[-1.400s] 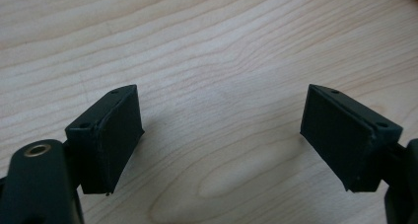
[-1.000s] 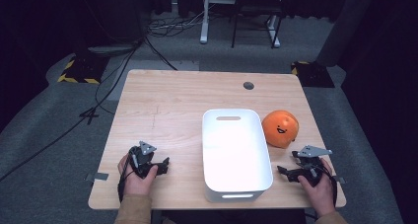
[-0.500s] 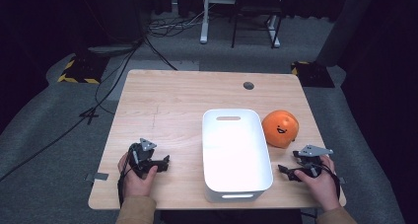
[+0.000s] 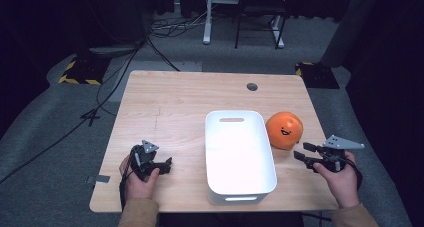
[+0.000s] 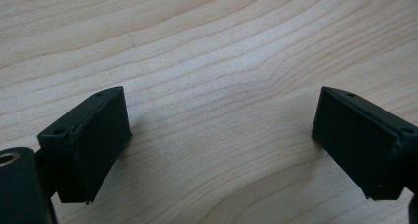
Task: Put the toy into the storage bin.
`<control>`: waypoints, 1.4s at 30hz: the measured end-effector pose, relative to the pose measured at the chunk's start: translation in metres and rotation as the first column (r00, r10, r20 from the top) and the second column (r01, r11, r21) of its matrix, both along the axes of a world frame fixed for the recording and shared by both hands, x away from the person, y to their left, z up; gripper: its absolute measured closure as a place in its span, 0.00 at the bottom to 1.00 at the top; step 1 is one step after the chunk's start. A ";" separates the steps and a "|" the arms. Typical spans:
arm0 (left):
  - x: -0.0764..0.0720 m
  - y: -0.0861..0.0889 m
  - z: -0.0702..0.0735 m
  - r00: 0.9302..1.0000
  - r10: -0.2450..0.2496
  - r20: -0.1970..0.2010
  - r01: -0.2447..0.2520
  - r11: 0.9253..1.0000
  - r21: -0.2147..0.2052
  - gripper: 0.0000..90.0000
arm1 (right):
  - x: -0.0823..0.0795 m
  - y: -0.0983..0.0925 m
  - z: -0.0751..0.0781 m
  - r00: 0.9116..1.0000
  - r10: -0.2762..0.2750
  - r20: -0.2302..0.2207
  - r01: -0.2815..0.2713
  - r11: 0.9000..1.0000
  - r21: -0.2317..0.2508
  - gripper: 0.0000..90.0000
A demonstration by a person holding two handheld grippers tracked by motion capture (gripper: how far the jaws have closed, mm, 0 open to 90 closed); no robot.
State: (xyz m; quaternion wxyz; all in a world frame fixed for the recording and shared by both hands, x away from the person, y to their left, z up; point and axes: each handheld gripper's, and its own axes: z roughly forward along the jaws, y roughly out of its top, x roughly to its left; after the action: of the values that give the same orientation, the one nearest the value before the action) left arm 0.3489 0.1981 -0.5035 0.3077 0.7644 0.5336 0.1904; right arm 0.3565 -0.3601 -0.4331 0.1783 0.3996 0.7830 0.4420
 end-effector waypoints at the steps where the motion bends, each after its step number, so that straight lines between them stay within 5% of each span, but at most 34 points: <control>1: 0.000 0.000 0.000 1.000 -0.001 -0.002 0.001 1.000 0.000 0.09 | 0.000 0.000 0.005 1.000 0.000 0.003 0.000 1.000 0.014 0.49; 12: 0.000 0.000 0.000 1.000 -0.001 -0.002 0.001 1.000 0.000 0.09 | 0.014 0.007 0.043 0.997 0.019 0.081 -0.023 0.999 0.048 0.55; 20: 0.000 0.000 0.000 1.000 -0.001 -0.002 0.001 1.000 0.000 0.09 | 0.034 0.012 0.055 0.994 0.031 0.109 -0.036 0.998 0.052 0.57; 35: 0.000 0.000 0.000 1.000 -0.001 -0.002 0.001 1.000 0.000 0.09 | 0.081 0.013 0.045 0.996 0.010 0.089 -0.016 0.998 0.056 0.59; 42: 0.000 0.000 0.000 1.000 -0.001 -0.001 0.001 1.000 0.000 0.09 | 0.086 0.016 0.036 0.996 0.047 0.077 -0.052 0.997 0.061 0.89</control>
State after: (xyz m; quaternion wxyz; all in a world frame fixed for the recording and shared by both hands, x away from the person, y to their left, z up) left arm 0.3490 0.1982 -0.5034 0.3073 0.7649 0.5333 0.1898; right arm 0.4423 -0.3440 -0.3974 0.1844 0.3685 0.7710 0.4855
